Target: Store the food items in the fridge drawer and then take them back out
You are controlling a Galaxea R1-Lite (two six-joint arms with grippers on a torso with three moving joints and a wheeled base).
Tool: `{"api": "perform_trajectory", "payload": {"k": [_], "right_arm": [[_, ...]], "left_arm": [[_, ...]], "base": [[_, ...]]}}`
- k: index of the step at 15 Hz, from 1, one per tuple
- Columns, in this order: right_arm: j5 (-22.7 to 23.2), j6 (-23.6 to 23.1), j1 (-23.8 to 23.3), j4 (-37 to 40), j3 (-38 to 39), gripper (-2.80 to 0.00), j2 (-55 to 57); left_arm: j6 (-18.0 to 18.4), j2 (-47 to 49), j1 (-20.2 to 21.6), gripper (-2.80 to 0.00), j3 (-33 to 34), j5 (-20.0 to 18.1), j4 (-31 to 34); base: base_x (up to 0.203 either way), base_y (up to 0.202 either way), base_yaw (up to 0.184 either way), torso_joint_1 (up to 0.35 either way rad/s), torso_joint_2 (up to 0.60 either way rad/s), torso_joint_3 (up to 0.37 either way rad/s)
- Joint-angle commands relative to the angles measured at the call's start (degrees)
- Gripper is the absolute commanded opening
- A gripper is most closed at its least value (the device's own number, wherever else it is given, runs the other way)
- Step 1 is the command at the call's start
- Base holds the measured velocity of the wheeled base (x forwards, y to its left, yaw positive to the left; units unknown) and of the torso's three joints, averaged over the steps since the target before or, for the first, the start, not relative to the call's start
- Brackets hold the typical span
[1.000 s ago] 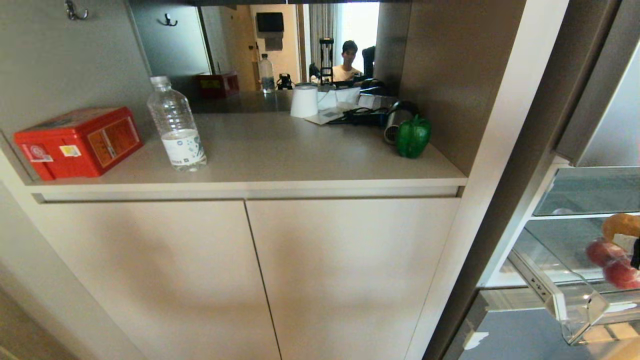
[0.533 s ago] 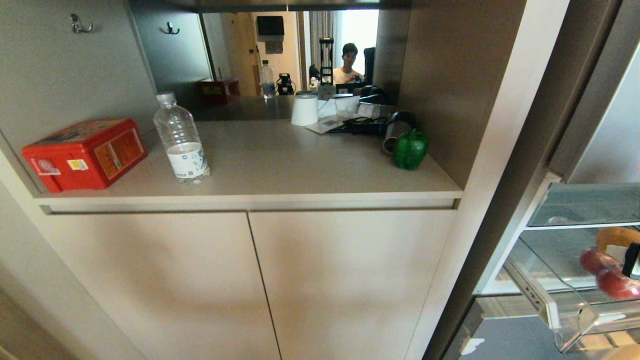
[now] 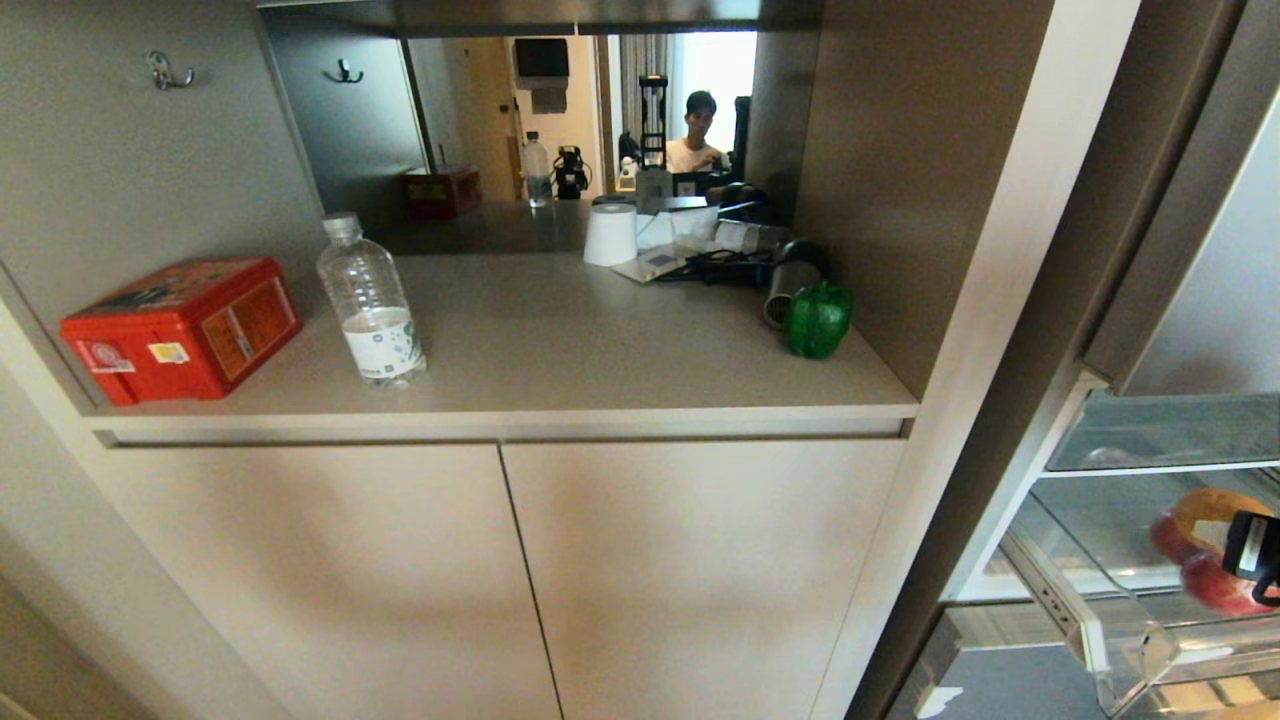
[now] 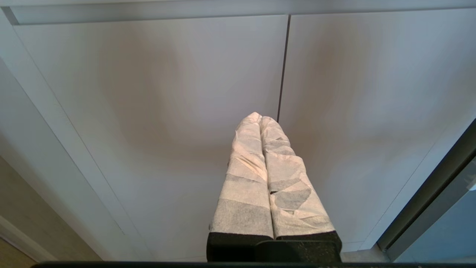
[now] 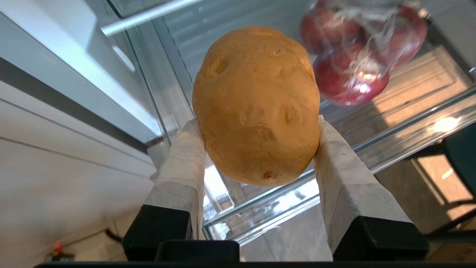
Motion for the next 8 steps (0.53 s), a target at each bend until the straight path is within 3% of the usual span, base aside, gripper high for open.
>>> {"api": "perform_trajectory", "payload": {"k": [1,5,8], "right_arm": [[0.0,0.0,-0.1,-0.5,-0.1,-2.8,3.1],[0.0,-0.1,-0.6,-3.6,-0.8,-2.8,8.0],[-0.3,-0.2,-0.9,-4.4,-1.3,-2.8,11.8]], "left_arm": [[0.0,0.0,0.0,-2.8,0.6,0.0,0.0],[0.0,0.0,0.0,-2.8,0.6,0.0,0.0],[0.0,0.0,0.0,-2.8,0.6,0.0,0.0]], "base": [[0.0,0.0,0.0,0.1,-0.2,-0.111],[0.0,0.0,0.0,0.087,-0.18,-0.098],[0.0,0.0,0.0,-0.001,0.01,0.002]]}}
